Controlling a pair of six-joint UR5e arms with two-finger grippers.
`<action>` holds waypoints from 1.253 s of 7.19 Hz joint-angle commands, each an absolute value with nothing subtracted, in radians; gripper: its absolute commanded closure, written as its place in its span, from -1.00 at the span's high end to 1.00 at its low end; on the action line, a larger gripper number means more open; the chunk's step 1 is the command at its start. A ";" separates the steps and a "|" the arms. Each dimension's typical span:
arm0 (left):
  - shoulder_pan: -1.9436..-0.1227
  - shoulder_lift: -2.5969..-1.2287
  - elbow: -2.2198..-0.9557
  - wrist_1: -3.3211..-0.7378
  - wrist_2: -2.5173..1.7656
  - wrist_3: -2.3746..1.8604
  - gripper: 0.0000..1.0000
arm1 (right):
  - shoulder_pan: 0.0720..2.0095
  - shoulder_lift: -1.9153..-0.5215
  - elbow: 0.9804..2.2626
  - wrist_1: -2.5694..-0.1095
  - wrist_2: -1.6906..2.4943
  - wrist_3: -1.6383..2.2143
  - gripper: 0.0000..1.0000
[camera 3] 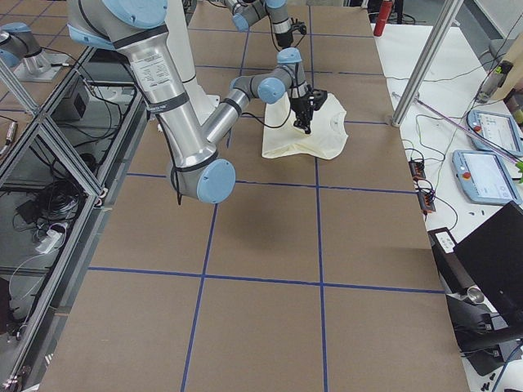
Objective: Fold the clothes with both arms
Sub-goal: 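Lift the hem with both grippers and fold it up onto the collar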
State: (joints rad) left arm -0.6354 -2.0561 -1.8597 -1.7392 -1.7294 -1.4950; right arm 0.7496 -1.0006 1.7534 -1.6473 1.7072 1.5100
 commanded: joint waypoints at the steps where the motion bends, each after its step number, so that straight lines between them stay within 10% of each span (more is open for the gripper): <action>1: -0.663 -2.115 -1.650 -1.895 -1.662 -1.490 -1.00 | 0.822 -0.870 1.480 -1.520 1.709 1.483 -1.00; 9: -0.713 -2.201 -1.342 -2.199 -1.589 -1.491 -0.88 | 0.765 -0.856 1.192 -1.258 1.646 1.471 -1.00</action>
State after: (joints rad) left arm -0.6929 -2.2016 -1.3521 -2.1748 -1.5894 -1.4918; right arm 0.7670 -0.8562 1.1925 -1.2595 1.6462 1.4710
